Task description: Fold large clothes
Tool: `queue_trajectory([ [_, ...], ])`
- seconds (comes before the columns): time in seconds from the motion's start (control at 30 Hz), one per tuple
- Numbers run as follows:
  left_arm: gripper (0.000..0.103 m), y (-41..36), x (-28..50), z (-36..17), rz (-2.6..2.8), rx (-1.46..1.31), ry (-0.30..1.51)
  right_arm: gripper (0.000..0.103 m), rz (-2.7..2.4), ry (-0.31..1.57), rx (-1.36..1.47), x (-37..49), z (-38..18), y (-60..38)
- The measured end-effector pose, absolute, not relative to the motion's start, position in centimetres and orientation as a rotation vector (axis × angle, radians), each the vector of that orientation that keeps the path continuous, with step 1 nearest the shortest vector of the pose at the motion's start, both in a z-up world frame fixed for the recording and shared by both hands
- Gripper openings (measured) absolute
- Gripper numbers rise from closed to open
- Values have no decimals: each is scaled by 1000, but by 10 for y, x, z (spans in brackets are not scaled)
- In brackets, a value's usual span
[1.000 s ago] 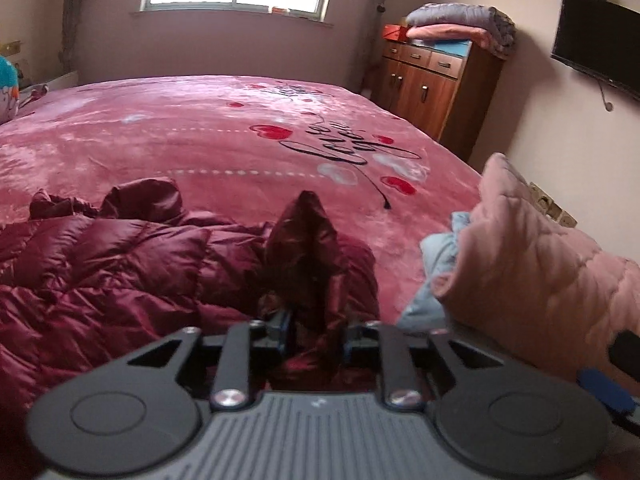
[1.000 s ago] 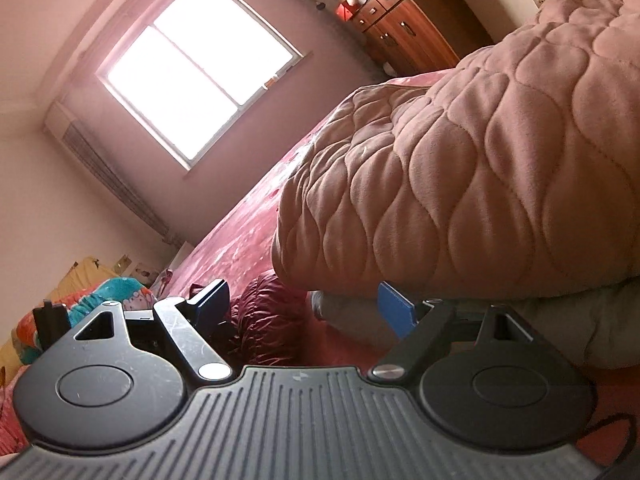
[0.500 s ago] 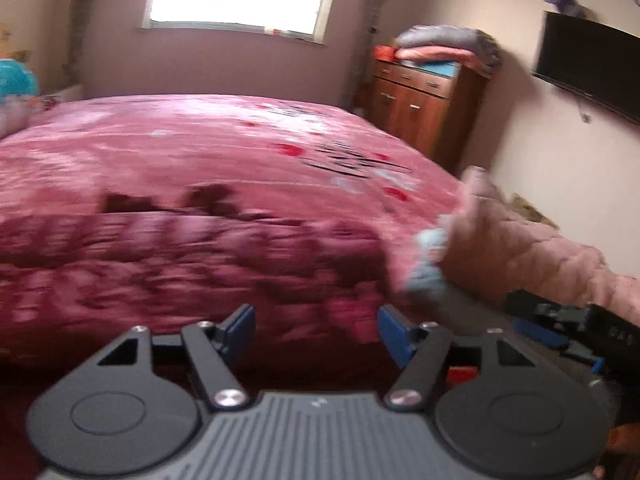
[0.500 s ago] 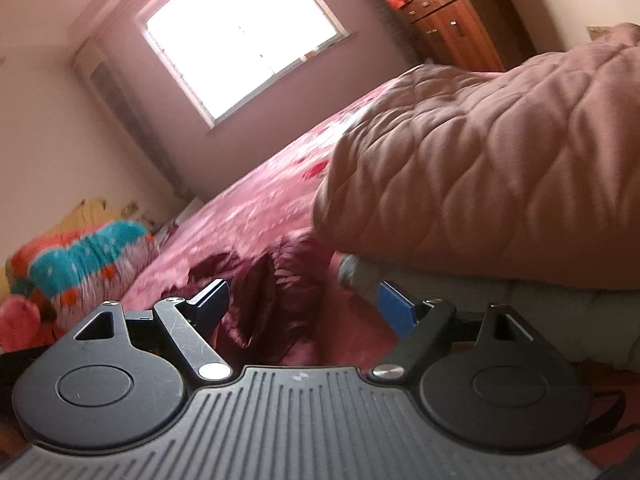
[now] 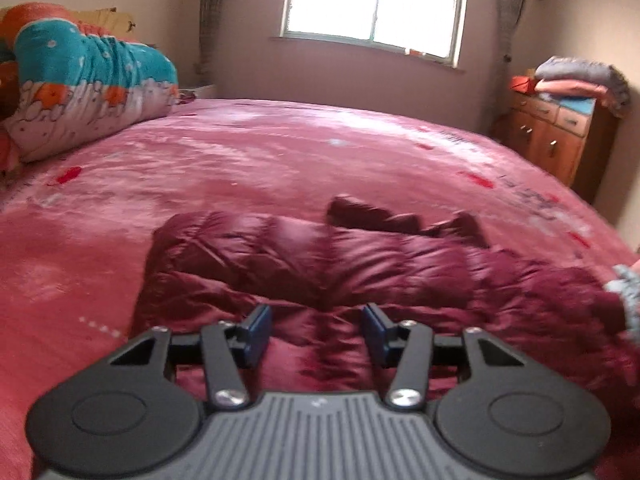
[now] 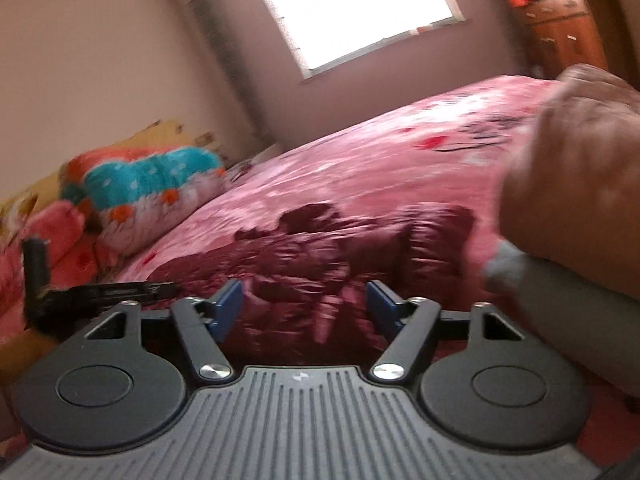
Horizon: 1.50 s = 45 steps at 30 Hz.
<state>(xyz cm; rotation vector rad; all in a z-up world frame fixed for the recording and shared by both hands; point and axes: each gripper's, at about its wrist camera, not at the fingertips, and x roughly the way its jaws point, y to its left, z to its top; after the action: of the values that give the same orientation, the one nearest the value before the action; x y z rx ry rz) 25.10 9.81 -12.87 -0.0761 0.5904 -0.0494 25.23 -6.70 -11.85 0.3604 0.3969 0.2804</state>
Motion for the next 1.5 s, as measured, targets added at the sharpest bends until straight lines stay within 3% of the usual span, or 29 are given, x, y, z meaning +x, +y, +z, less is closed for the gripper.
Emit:
queue_trajectory([
  [0.17, 50, 118, 259, -140, 12, -33, 598, 68, 277, 484, 254, 291, -132, -46],
  [0.4, 51, 127, 266, -155, 27, 14, 588, 46, 198, 586, 332, 328, -166, -53],
  [0.77, 53, 118, 279, -175, 37, 45, 596, 39, 159, 593, 299, 334, -181, -43],
  [0.87, 52, 117, 272, -165, 56, 45, 603, 45, 185, 575, 340, 329, -176, -48],
  [0.93, 51, 116, 263, -155, 51, 39, 592, 57, 211, 552, 412, 313, -171, -65],
  [1.0, 51, 113, 247, -142, 34, 43, 560, 81, 200, 539, 458, 303, -164, -68],
  [1.17, 54, 108, 204, -118, 10, 0, 547, 89, 163, 527, 435, 269, -138, -61],
  [1.37, 65, 96, 149, -108, -41, -30, 566, 90, 143, 552, 413, 226, -123, -47],
  [1.5, 67, 95, 112, -99, -72, -58, 576, 94, 126, 580, 397, 194, -113, -38],
])
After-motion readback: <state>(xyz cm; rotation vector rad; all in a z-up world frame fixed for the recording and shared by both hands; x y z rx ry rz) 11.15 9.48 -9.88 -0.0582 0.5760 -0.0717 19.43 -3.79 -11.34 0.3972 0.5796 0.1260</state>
